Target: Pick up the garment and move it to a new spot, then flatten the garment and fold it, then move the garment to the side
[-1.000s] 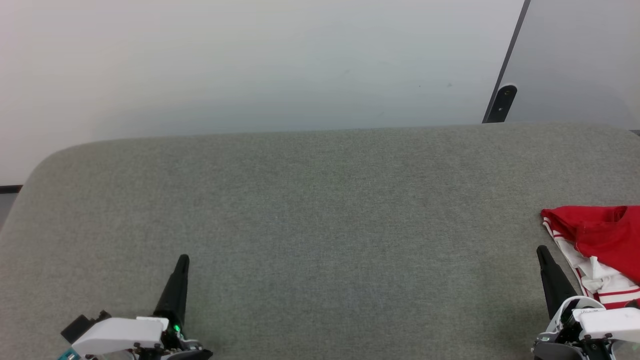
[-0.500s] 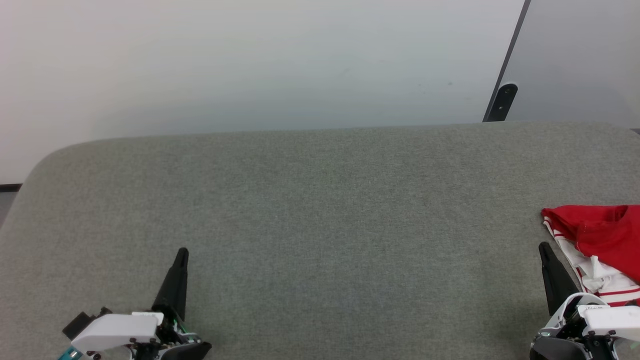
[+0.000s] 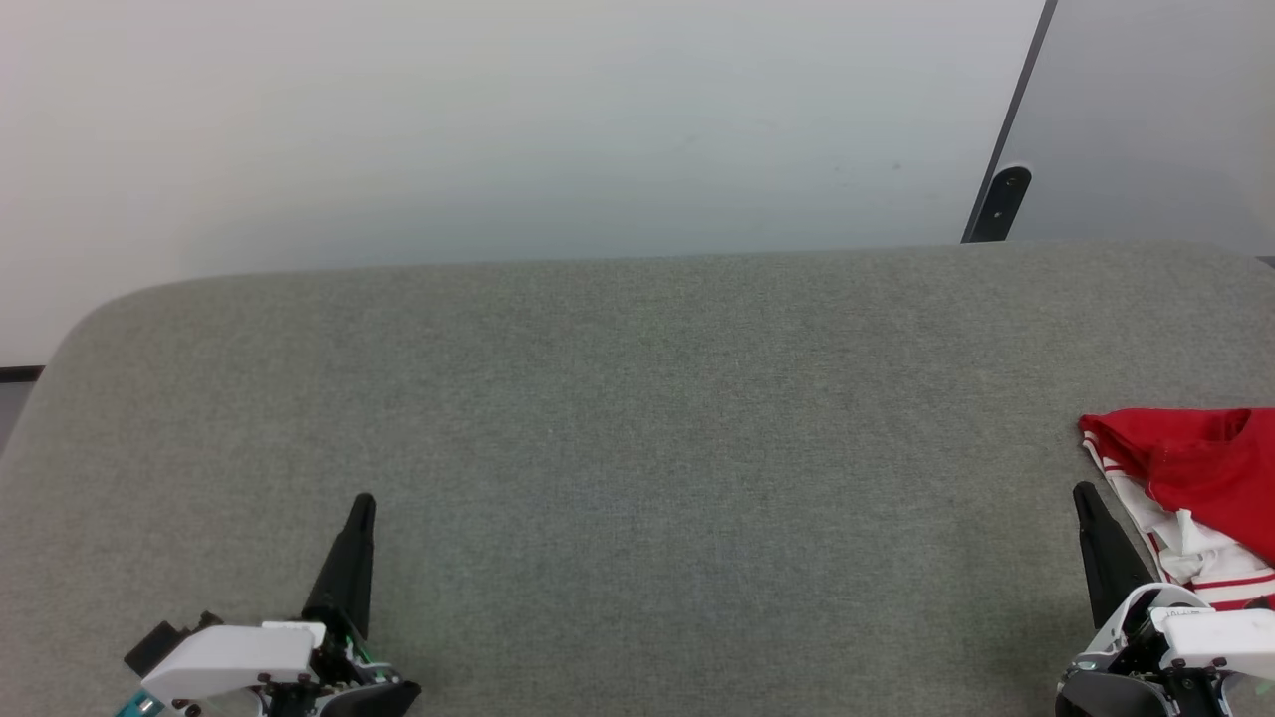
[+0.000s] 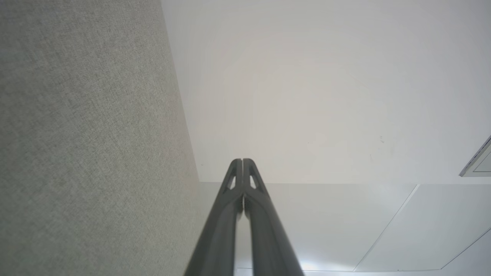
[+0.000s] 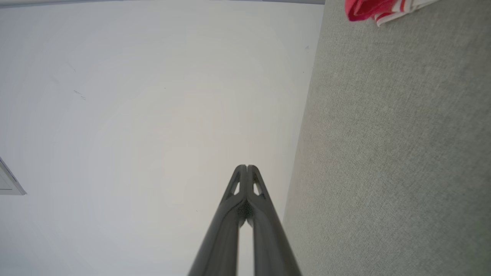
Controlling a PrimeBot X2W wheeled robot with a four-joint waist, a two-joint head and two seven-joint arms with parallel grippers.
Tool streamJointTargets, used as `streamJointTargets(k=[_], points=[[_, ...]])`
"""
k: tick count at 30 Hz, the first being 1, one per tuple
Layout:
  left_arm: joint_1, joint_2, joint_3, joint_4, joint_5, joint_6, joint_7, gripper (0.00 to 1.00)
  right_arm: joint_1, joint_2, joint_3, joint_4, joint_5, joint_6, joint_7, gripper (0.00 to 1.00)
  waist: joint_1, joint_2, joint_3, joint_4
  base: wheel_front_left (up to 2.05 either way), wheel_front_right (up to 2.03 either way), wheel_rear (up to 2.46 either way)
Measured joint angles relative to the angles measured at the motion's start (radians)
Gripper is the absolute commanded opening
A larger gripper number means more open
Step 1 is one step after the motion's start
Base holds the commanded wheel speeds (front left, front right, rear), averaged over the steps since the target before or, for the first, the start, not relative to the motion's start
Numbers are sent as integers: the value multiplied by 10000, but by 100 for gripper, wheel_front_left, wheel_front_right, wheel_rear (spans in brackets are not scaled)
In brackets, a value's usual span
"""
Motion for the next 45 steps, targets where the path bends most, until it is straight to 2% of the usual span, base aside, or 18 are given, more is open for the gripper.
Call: streamJointTargets(k=[45], points=[[-4, -52, 75, 2, 73, 0, 42, 0, 0, 2, 0, 0, 0, 0, 0, 0, 0, 0, 0, 0, 0, 0, 0]])
